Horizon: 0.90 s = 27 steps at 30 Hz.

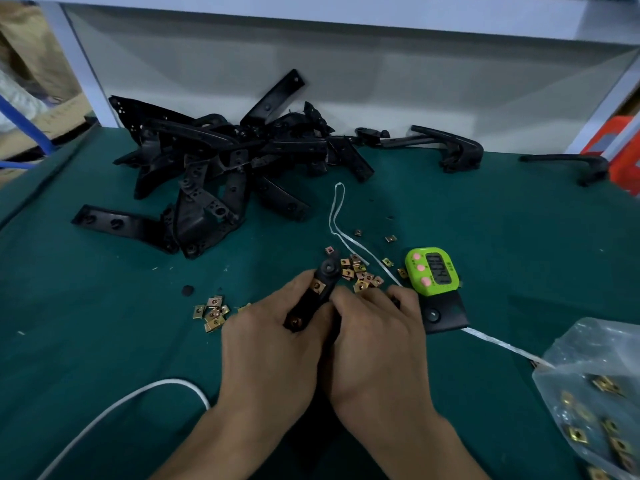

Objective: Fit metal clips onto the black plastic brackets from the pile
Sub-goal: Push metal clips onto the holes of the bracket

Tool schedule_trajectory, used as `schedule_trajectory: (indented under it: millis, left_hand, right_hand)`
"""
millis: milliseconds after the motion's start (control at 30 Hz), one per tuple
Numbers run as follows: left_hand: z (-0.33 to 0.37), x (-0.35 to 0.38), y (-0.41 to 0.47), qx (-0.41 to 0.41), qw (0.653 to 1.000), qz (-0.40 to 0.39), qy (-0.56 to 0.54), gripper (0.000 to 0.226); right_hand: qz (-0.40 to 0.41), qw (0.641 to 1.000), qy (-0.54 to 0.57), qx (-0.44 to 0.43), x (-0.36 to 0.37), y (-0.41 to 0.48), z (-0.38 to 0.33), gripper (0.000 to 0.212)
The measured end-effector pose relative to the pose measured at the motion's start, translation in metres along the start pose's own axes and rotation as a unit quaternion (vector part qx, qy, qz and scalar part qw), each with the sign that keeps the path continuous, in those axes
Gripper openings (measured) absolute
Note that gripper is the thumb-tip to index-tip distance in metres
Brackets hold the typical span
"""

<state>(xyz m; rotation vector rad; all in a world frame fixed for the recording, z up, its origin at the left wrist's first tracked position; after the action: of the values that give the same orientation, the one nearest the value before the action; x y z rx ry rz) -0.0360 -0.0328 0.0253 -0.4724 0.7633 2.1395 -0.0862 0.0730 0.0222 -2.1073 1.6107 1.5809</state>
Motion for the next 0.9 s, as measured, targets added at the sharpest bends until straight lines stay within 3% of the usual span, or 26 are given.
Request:
schedule_trajectory:
  millis: [167,267,367,433,667,767,833,900]
  left_hand:
    - [-0.011,0.008,0.004,-0.019,0.999,-0.027,-0.008,0.046]
    - [-0.016,0.013,0.004,-0.032,0.999,-0.022,-0.011,0.031]
    - [-0.021,0.014,0.006,-0.027,0.999,-0.04,0.004,0.025]
    - [-0.023,0.012,0.009,-0.019,0.998,-0.061,-0.001,0.025]
    - [-0.019,0.005,0.019,-0.007,0.995,-0.064,-0.076,0.028]
    - [0.006,0.006,0.027,-0.007,0.989,-0.063,-0.133,0.055]
    - [0.026,0.016,0.031,0.0,0.986,-0.075,-0.148,0.045]
    - [0.049,0.03,0.032,-0.016,0.981,-0.096,-0.168,0.032]
  right_hand:
    - [0.0,1.0,-0.011,0.004,0.005,0.0,0.005,0.02]
    - [-0.024,1.0,-0.012,0.007,0.009,0.003,0.009,0.019]
    - [-0.113,0.993,0.027,0.021,0.006,0.004,0.013,0.017]
    - [-0.15,0.986,0.051,0.052,0.001,0.005,0.016,0.018]
    - [-0.161,0.966,-0.026,0.202,-0.055,0.007,0.034,0.033]
    - [-0.161,0.945,0.129,0.253,-0.094,-0.004,0.052,0.016]
    - [-0.112,0.896,0.318,0.29,-0.116,-0.017,0.058,0.019]
    - [-0.017,0.852,0.413,0.322,-0.133,-0.031,0.063,0.021]
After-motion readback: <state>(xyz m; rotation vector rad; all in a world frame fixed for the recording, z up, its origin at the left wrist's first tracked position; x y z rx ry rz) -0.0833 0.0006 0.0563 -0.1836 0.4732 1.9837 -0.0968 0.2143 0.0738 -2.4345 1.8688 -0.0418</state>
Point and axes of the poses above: each hand's wrist, its own y-axis towards the middle knuckle, its own x-axis out of the palm, z = x × y, the point moved 2 cm from there along y, towards the middle knuckle, and after that the axes turned 13 degrees about y, right-handed, at the moved point
